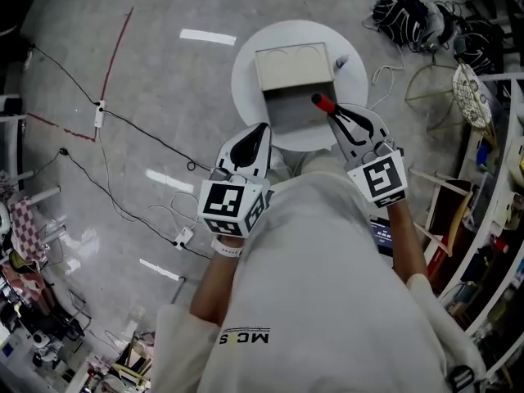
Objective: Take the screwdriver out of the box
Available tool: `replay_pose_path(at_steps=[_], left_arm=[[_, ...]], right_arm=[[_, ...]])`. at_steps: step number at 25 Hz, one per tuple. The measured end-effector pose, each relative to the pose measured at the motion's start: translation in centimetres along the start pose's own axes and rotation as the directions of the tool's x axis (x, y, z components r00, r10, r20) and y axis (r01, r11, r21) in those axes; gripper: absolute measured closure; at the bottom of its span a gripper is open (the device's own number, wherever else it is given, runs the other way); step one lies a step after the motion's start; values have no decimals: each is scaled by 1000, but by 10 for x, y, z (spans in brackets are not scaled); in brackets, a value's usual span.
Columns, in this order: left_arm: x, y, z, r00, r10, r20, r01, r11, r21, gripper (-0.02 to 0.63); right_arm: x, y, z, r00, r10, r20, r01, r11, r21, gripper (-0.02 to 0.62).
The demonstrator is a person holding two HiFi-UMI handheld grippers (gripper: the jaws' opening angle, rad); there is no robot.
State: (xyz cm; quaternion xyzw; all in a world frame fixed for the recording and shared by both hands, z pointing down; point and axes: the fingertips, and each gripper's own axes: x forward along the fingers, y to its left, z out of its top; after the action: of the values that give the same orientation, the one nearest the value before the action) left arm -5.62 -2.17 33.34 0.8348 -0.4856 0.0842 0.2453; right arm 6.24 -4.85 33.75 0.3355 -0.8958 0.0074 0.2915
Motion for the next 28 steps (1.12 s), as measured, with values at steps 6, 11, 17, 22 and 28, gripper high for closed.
replay_pose_path(at_steps=[6,11,17,22,28], left_arm=[[-6,0,19,999,-6,43,5,1000,31,597],[-12,-3,35,997,-12,81,8,998,60,597],[-14,-4,40,996,-27,83,21,997,72,597],[-12,-2,43,996,-35,80,29,996,79,597],[-12,-4,37,997,-38,70,32,996,83,597]], right_arm=[[-25,-18,19,991,-42,124,23,988,155,483],[-45,-26,22,980,-83,180,40,972,232,483],[-54,-21,18,976,-112,189,54,956,288,483],[-56,-24,21,972,-112,208,44,950,308,483],[-62,-17,17,975,-84,204,24,959,283,483]])
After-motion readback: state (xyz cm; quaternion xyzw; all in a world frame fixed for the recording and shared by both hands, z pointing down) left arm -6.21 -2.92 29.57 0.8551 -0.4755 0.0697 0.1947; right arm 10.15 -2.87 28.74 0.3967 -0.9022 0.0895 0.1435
